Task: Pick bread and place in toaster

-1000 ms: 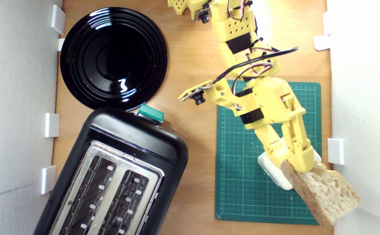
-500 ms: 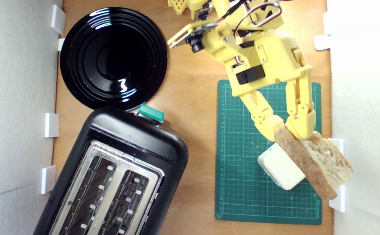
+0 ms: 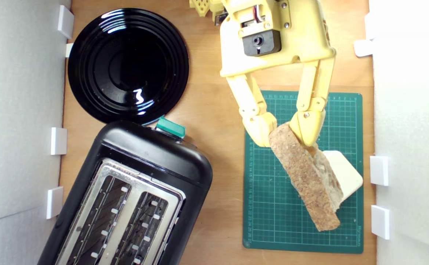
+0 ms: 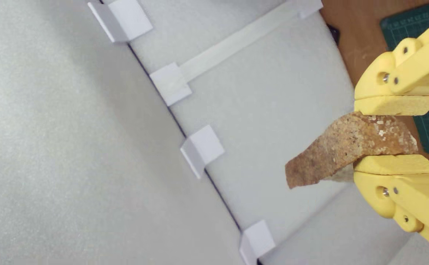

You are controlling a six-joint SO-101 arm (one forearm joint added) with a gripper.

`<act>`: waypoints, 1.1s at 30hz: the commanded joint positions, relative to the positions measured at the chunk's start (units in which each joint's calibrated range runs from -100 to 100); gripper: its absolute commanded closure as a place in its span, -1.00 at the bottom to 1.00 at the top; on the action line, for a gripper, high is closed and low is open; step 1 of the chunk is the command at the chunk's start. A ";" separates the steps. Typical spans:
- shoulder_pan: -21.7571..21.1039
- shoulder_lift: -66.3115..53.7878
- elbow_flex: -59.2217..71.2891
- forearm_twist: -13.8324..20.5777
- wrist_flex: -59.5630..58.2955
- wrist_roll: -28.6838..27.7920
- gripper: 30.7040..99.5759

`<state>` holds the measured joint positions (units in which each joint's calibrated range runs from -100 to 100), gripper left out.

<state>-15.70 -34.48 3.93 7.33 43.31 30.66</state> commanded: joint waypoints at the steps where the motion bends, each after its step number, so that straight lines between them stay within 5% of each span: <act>1: 3.05 2.28 -13.69 0.56 6.52 2.64 0.22; 7: 9.17 5.28 -24.04 0.65 15.06 8.50 0.22; 20: 24.96 4.70 -24.86 1.01 15.65 17.91 0.21; 28: 25.45 5.20 -24.58 14.79 15.57 15.35 0.22; 33: 25.37 5.53 -24.40 17.33 15.48 14.15 0.22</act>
<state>9.29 -28.85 -17.15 23.23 58.73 45.30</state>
